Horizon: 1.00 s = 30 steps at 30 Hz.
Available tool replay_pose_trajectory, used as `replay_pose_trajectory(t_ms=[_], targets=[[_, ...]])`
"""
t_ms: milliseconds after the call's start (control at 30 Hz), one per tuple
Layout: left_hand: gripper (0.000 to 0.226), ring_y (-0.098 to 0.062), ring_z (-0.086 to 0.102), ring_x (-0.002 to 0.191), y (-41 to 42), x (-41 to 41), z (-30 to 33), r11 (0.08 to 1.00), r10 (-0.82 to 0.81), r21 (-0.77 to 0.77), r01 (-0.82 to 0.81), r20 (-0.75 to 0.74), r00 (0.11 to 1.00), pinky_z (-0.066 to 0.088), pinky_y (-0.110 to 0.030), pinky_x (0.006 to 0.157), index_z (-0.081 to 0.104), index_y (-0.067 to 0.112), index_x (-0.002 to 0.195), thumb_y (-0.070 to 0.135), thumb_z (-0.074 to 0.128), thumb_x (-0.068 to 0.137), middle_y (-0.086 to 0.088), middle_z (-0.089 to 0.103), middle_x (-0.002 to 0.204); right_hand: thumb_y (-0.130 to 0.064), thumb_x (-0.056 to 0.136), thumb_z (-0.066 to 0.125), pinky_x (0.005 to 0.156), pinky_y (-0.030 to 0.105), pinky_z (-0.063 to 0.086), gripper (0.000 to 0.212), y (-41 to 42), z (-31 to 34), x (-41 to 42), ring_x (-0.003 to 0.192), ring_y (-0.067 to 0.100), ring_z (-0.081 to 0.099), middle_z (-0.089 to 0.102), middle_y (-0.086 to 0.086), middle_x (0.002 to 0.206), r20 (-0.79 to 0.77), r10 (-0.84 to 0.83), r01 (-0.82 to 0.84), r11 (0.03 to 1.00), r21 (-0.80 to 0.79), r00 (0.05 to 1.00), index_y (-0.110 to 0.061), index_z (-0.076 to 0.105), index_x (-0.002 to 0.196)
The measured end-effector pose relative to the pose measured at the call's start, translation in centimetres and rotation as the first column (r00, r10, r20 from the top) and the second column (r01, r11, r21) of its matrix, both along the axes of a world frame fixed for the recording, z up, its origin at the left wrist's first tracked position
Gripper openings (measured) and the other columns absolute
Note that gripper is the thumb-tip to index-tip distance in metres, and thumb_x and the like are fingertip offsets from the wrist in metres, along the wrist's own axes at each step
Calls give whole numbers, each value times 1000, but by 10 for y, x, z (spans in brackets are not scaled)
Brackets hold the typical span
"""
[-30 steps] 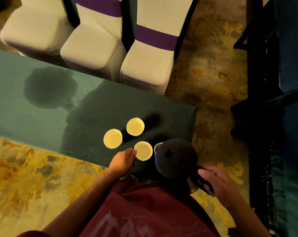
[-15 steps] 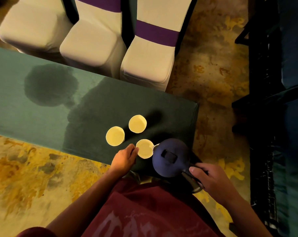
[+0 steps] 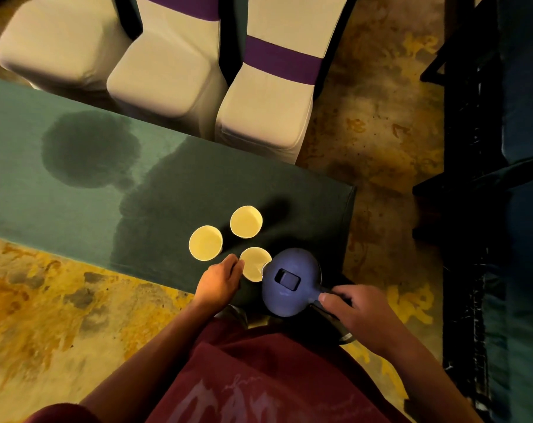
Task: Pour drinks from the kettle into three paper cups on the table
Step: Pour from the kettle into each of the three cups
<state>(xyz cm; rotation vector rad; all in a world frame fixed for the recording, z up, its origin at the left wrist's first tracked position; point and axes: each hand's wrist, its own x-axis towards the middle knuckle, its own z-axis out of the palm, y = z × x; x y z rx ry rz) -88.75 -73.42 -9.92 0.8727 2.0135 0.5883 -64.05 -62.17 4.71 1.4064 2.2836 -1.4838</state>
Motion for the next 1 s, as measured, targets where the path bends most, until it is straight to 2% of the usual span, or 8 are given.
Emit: replay_pose_trajectory(t_ms=[167,233,400,1000], targets=[[35,-20,64,58,-1,-2,-4,1000,-5,-6,5,16,1000,53,-48,61,50,18,80,43,42,102,-4,65,64,-50,87,56,46,25,26,48,3,0,-4,45,7,32,36,-7,49,19,2,-2,1000,-6,1000,-12,47,58],[35,-19,64,58,-1,-2,-4,1000,-7,-7,7,18,1000,54,-47,61,50,17,80,44,42,101,-3,65,64,-51,86,55,46,26,26,47,3,2,-5,45,8,31,36,-6,49,22,-2,2,1000,-17,1000,-16,45,57],[35,-19,63,57,-1,-2,-4,1000,2,3,-2,23,1000,53,-48,60,49,17,78,43,43,101,-4,65,63,-35,96,62,47,27,25,46,3,4,-9,46,8,31,35,-7,49,59,9,-7,999,-34,998,-21,42,56],[34,-21,62,56,-5,-1,-3,1000,5,31,-5,3,1000,52,-50,59,49,18,76,41,45,101,-3,64,61,-38,95,61,51,32,27,45,2,9,-20,47,10,35,40,-3,52,105,-5,13,997,-74,994,-19,46,57]])
